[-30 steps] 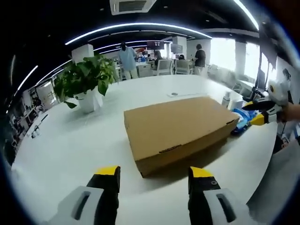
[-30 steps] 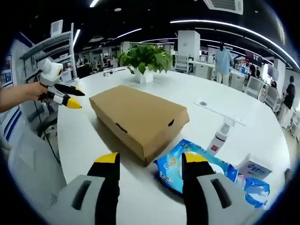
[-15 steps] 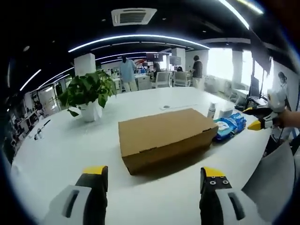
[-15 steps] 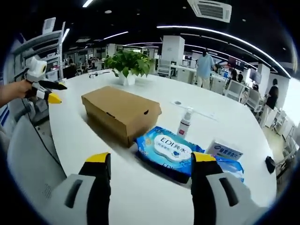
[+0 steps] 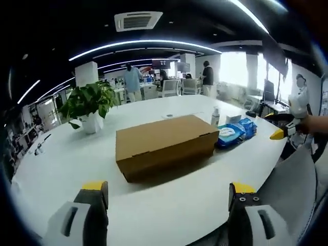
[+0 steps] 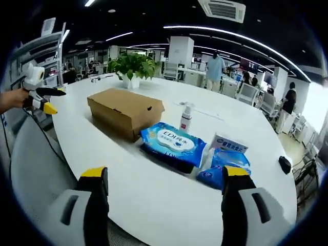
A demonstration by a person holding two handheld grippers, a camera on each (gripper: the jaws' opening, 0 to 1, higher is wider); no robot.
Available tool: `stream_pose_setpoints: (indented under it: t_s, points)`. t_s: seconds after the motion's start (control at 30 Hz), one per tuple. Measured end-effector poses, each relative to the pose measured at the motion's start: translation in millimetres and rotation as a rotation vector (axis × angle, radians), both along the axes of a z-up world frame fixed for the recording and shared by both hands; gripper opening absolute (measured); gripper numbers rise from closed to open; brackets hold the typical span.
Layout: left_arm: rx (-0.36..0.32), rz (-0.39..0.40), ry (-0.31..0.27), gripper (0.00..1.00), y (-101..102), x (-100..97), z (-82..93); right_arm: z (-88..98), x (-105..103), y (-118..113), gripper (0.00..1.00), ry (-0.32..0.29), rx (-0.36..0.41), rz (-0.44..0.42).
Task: Operate the shoe box by opening the lid, removing the specified soft item, and placing it in the target area until the item is outside and the box remains undamaged.
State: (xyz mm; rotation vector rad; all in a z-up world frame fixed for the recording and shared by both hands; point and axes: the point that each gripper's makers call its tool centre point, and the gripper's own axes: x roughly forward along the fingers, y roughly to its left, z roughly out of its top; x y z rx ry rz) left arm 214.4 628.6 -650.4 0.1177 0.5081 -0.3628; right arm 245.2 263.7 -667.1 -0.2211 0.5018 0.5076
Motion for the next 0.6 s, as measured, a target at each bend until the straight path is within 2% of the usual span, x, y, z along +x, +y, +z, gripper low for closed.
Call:
stream_pose_setpoints:
  t_s: [0.17,0.6]
  points:
    - [-0.031,0.024,-0.002,1.0,1,-6.1,-0.6,-1.9,-10,-9,0.96,0.005,0.011,-0.013]
    - [-0.048,0.055,-0.005,1.0,3,-15.2,-3.9,-2.6,-27,-44,0.96,0.015,0.048,-0.101]
